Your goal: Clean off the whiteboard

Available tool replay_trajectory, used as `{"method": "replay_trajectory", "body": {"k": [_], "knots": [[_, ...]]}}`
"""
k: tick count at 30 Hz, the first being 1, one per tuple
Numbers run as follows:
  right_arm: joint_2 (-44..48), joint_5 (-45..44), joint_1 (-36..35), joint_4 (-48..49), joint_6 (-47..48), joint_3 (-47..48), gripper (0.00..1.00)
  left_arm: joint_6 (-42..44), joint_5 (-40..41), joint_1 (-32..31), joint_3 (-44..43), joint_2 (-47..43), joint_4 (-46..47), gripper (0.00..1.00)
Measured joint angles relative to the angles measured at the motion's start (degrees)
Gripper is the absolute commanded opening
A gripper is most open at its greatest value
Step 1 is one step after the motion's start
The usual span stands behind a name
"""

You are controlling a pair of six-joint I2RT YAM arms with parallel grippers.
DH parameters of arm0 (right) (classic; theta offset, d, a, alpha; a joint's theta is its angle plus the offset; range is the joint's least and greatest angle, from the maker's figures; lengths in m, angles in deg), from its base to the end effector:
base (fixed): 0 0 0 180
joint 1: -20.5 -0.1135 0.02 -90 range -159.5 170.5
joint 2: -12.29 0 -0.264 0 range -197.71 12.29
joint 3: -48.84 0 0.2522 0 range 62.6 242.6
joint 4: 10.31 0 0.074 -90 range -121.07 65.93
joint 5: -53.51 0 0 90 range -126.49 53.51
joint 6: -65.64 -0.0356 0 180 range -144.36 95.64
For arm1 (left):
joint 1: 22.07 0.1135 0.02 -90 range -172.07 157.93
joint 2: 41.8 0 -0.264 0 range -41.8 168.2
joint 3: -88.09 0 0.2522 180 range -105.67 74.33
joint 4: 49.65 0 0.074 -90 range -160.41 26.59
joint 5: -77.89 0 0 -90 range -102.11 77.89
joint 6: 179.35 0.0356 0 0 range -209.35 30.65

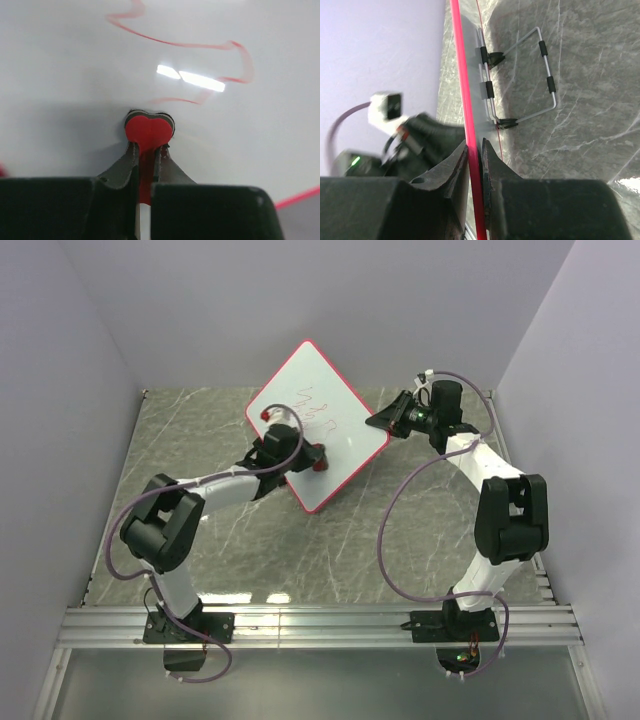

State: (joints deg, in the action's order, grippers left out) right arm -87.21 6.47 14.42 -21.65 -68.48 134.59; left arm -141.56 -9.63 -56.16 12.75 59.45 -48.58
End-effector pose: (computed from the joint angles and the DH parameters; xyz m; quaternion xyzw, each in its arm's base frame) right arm 0.3943 0.0664 0.2715 0.0701 0.8064 0.4916 0.3211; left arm 0.3303 -0.2217 0.2162 -0.1442 0.8301 -0.3549 0.4052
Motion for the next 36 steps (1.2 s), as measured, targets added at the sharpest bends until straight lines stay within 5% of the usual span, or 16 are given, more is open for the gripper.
{"method": "replay_trajectory", "body": {"k": [6,12,27,36], "knots": [[0.7,-0.1,-0.3,-0.6,0.0,0.0,0.0,-1.3,1.7,7.2,6.1,0.0,0.1,0.0],[0.9,-0.3,-0.5,-0.8,0.1,0.0,0.0,-0.3,1.9,7.0,3.6,0.4,-3.8,0.0],[1.4,-2.3,-1.9,-4.4,2.3,0.1,0.0,4.7,-7.1,0.3,-41.3,17.6,-18.4,0.0],[-0.1,-1.6,-3.3,-13.3,5.2,4.0,0.0,7.2,-9.4,6.0,-33.9,16.1,-17.1,0.0]]}}
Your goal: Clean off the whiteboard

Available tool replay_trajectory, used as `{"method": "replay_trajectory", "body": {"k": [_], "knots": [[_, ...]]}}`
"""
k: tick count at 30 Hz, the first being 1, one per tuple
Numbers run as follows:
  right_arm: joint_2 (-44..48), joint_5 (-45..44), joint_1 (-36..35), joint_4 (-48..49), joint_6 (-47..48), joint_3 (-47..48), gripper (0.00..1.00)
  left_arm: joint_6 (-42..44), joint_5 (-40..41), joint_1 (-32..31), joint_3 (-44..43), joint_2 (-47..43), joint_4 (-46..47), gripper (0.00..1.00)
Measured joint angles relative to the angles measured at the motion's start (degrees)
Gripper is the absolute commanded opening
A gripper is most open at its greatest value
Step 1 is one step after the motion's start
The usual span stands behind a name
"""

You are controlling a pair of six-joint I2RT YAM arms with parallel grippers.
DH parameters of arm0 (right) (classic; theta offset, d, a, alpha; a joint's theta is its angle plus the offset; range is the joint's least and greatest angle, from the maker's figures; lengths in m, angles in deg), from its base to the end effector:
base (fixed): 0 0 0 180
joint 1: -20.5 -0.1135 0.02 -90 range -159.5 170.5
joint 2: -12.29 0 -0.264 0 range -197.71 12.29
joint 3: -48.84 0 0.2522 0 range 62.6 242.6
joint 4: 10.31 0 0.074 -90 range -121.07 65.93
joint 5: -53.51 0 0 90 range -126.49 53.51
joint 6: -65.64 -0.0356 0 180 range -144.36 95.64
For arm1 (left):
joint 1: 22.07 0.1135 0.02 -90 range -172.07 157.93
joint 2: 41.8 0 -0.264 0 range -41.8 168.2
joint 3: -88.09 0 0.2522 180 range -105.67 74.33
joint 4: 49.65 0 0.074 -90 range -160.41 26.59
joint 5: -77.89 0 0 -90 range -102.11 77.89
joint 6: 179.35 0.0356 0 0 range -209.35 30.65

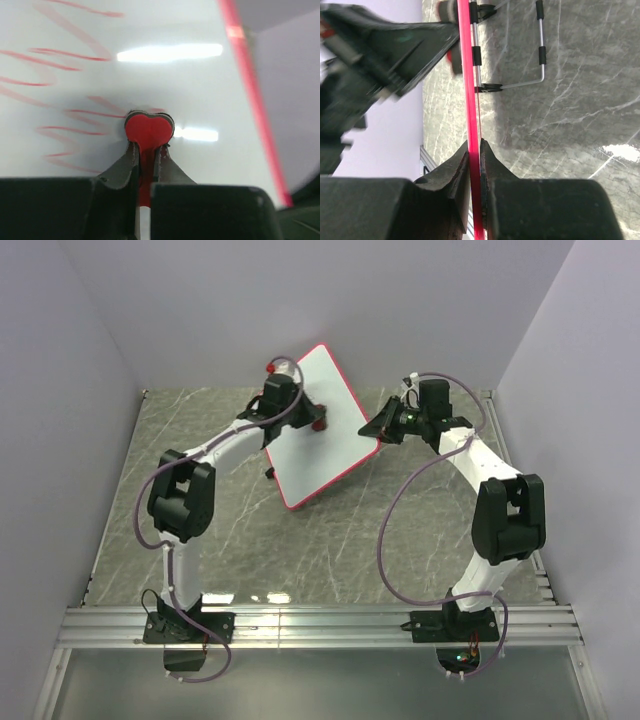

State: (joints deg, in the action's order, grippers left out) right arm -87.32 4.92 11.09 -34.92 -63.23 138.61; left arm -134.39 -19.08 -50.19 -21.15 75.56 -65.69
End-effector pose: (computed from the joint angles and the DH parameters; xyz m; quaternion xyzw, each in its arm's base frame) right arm 0.3864 0.0879 0.2737 0.0511 0.8423 0.4637 0.2698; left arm 0.4308 -0.2351 0.2676 -0.0906 0.8336 -0.3643 0.4052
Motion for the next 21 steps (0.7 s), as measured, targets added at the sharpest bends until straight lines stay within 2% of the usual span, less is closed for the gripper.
{"method": "replay_trajectory", "body": {"k": [6,9,16,21], "knots": [[-0.1,0.7,-0.4,-1.3,0.6,0.9,0.0,5.9,2.3,8.3,8.8,-1.0,-0.7,0.0],[-0.1,1.1,-0.5,-1.2,0.8,0.9,0.0,8.3,2.3,9.6,10.1,-1.0,-1.7,0.0],[0.4,1.0,-0.5,-1.2,0.9,0.8,0.0,12.5,1.7,7.3,6.1,-0.9,-6.6,0.0],[0.4,0.7,-0.5,-1.2,0.8,0.5,0.0,11.8,-0.6,1.6,3.4,-2.7,-7.1,0.0]]}}
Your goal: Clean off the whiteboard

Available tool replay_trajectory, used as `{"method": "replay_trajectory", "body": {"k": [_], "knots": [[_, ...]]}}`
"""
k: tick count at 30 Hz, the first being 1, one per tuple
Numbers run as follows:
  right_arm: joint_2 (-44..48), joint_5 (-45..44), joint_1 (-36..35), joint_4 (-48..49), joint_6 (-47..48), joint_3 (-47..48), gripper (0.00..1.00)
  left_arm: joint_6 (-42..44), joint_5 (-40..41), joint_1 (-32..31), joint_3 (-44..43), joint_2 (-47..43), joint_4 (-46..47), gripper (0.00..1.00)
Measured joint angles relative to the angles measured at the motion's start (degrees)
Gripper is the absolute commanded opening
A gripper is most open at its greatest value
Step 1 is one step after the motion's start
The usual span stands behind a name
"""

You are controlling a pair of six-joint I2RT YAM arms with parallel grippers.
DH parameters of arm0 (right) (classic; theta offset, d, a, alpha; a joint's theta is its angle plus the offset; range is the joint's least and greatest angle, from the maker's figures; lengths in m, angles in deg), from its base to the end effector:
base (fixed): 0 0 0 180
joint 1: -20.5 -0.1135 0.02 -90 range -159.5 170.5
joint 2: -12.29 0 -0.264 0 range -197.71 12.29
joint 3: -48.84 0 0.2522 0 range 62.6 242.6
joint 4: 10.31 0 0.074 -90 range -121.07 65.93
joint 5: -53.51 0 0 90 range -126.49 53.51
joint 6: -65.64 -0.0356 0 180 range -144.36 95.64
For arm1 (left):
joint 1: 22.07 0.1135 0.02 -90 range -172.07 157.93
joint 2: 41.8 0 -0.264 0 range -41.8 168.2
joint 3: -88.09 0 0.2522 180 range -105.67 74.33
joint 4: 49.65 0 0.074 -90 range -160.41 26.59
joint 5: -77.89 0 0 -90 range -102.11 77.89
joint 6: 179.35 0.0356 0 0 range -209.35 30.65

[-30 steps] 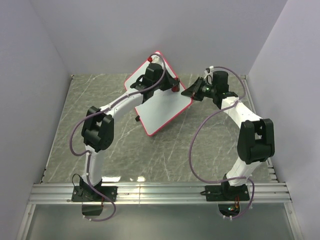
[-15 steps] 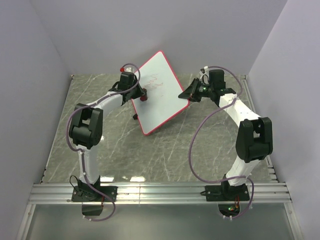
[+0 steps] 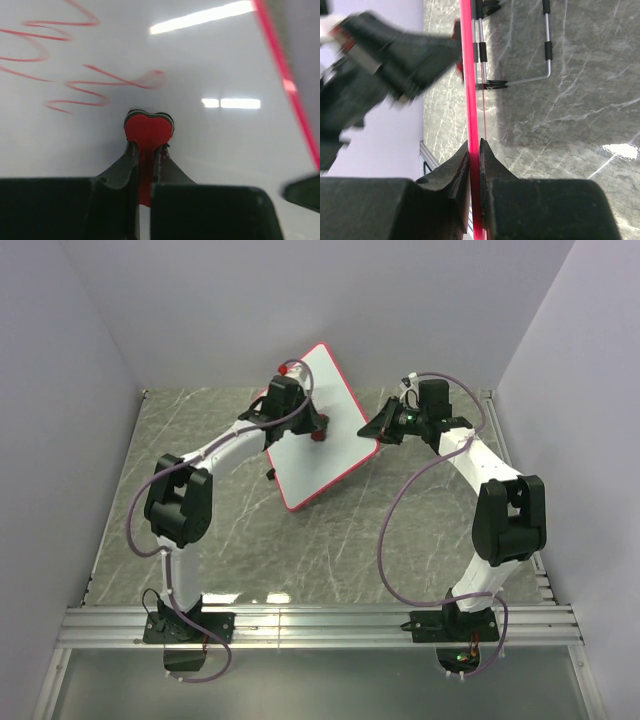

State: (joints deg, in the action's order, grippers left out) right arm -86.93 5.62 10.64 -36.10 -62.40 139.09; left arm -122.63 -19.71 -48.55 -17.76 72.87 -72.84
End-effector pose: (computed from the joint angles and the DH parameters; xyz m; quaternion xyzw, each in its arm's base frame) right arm 0.3840 0.0910 0.2775 0.0398 0.8426 0.4665 0.2662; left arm 0.4205 -0.2147 0.2568 -0.0197 0.8731 -0.2912 0.3905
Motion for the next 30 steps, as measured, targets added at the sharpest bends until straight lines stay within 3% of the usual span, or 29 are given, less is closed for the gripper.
{"method": "replay_trajectory", "body": {"k": [5,9,16,24,30], "knots": [[0.0,-0.2,0.0,0.1,0.0,0.0,0.0,-2.7,-3.8,-6.1,-0.1,-3.0,1.5,0.0],[0.0,-0.7,0.0,0.0,0.0,0.0,0.0,-3.7,-5.4,-6.6,-0.7,-3.0,1.5,0.0],[0.0,-0.9,-0.1,0.0,0.2,0.0,0.0,-3.8,-9.4,0.8,-6.1,2.9,0.5,0.0],[0.3,-0.6,-0.4,-0.7,0.5,-0.4,0.0,-1.4,-11.1,13.4,-20.4,17.8,-3.7,0.0],[0.3,0.3,-0.8,-2.8,1.1,0.2,0.0,-0.4,-13.1,16.5,-23.1,21.6,-3.5,0.0]]}}
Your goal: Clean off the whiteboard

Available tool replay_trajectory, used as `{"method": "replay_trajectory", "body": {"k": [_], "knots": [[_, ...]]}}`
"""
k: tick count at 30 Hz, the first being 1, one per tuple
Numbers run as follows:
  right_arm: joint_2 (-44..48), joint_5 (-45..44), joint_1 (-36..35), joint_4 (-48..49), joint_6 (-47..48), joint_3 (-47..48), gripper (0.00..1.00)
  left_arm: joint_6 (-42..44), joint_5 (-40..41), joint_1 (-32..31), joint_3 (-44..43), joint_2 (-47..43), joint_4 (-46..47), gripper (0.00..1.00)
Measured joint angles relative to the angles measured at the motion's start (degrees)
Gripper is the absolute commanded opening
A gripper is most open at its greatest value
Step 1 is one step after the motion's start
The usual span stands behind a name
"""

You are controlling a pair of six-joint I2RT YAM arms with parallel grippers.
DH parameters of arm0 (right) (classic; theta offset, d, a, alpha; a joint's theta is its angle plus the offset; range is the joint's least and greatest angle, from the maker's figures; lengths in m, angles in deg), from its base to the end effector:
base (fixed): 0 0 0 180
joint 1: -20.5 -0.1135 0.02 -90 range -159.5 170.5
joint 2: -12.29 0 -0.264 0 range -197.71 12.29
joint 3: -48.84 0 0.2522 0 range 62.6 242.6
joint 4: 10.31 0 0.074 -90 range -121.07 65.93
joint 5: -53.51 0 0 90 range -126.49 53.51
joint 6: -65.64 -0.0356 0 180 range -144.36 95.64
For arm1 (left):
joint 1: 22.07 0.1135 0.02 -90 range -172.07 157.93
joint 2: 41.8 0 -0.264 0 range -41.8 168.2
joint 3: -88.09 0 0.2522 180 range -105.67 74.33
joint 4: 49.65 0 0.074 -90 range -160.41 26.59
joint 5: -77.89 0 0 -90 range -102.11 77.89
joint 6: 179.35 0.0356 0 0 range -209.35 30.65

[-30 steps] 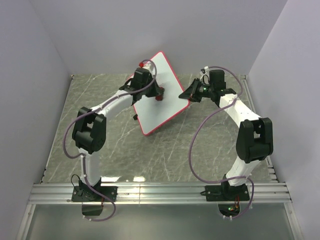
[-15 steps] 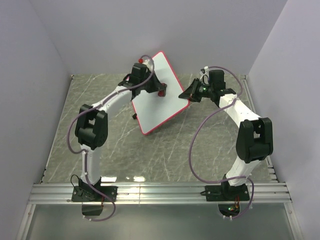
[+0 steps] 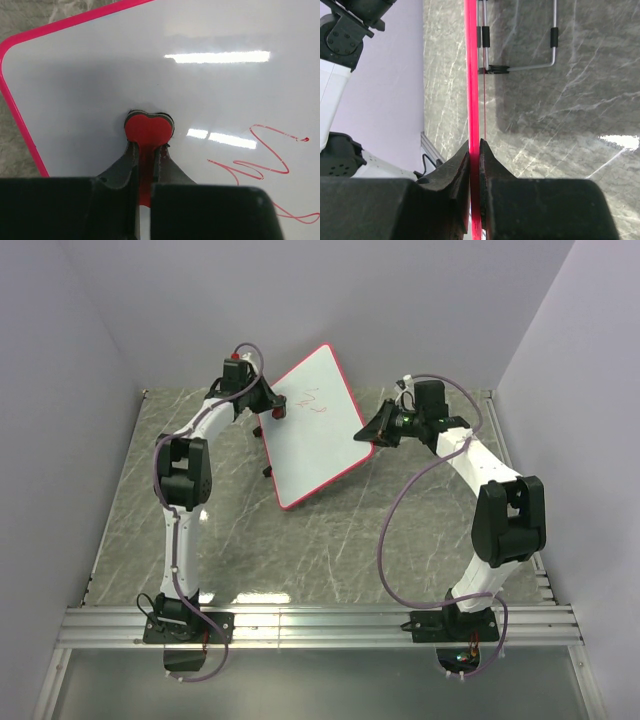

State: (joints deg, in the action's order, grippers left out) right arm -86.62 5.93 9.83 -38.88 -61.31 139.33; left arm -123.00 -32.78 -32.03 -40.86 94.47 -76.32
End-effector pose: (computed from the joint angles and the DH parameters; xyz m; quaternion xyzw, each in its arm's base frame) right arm 0.3793 0.0959 0.2770 0.0324 0.8491 0.4642 0.2499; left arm 0.5394 -0.1075 0.2039 -0.0958 0.8674 -0.3186 0.3700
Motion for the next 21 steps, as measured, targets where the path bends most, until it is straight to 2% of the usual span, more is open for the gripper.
{"method": "replay_trajectory", "body": {"k": [6,10,12,17,21], "knots": [[0.0,0.6,-0.1,-1.0,0.0,0.4,0.0,2.5,-1.7,-0.1,-0.3,0.0,0.1,0.0],[-0.2,0.7,-0.1,-1.2,-0.3,0.9,0.0,5.7,-2.0,-1.4,-1.3,-1.0,-3.5,0.0],[-0.3,0.8,-0.1,-1.2,-0.6,0.9,0.0,6.7,-2.1,-3.1,0.8,-3.5,-4.5,0.0],[-0.8,0.8,-0.3,-1.1,-0.7,0.9,0.0,5.3,-4.1,-10.5,12.5,-14.4,-2.2,0.0],[-1.2,0.7,-0.3,-1.1,-0.6,0.9,0.0,3.7,-6.6,-16.1,11.5,-16.5,-1.4,0.0]]}}
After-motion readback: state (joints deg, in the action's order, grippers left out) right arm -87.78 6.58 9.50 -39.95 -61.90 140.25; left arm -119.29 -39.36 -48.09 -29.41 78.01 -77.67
